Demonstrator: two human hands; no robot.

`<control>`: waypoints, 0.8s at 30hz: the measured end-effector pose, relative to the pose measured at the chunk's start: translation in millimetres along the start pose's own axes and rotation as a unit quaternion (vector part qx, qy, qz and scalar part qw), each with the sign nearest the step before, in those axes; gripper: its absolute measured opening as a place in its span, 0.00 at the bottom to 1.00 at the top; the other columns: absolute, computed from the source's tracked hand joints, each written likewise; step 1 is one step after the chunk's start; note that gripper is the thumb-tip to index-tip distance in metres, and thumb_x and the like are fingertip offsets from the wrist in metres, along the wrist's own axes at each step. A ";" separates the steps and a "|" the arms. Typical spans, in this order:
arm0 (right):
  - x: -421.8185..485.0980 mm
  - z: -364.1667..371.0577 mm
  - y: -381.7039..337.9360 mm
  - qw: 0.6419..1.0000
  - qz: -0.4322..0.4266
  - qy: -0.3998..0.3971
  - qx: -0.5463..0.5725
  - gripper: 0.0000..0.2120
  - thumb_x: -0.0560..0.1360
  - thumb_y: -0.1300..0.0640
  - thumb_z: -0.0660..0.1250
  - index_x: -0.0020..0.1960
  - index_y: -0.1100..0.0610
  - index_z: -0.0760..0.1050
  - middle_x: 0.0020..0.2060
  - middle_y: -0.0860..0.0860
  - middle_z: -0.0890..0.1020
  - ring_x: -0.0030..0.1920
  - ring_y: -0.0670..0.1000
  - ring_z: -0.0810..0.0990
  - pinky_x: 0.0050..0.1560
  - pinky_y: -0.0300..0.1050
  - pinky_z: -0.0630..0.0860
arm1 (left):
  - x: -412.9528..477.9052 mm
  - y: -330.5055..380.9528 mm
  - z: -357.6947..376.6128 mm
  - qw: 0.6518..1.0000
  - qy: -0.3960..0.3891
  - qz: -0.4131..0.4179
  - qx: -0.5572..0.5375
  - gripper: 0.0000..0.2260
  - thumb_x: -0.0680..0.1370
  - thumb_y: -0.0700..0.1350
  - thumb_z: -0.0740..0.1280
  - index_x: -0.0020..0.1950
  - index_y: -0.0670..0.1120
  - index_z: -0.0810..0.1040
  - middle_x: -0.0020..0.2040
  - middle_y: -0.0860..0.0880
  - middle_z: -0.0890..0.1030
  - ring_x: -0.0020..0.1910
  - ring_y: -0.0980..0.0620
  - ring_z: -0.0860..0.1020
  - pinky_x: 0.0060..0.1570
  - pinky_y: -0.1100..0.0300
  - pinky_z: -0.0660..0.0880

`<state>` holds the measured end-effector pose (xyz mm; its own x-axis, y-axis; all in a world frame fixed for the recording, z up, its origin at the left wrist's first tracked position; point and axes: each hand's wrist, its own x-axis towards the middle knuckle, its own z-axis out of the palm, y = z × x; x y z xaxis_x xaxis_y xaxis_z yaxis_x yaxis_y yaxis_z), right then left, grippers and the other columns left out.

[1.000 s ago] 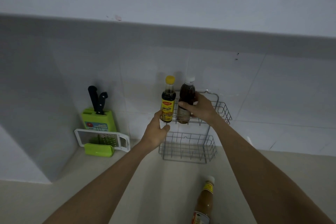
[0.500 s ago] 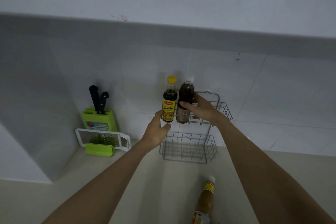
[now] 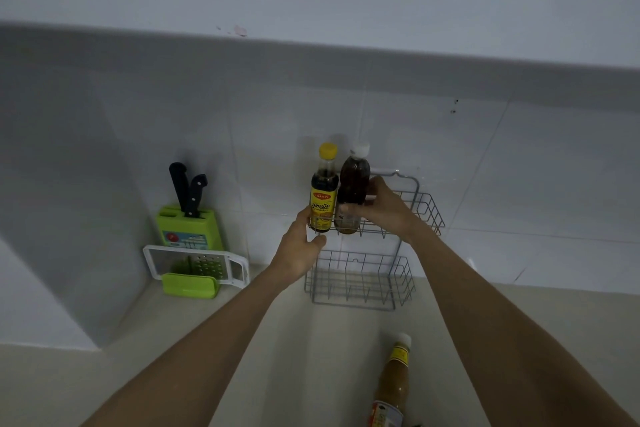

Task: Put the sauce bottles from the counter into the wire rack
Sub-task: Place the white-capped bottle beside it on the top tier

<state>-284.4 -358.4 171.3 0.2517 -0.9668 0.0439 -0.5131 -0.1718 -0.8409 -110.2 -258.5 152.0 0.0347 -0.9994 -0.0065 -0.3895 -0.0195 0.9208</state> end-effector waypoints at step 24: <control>-6.2 0.8 -8.2 0.999 -0.013 0.002 -0.032 0.33 0.69 0.35 0.68 0.69 0.46 0.65 0.60 0.51 0.78 0.59 0.52 0.78 0.59 0.56 0.77 | -0.1 -0.6 -3.0 1.000 -0.008 0.002 -0.014 0.28 0.80 0.40 0.60 0.76 0.52 0.53 0.75 0.49 0.64 0.72 0.47 0.63 0.63 0.62 0.59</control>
<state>-281.1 -350.8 177.5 0.2629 -0.9625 0.0669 -0.5587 -0.2084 -0.8027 -107.2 -258.3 152.7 0.0173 -0.9998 -0.0089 -0.3646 -0.0146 0.9311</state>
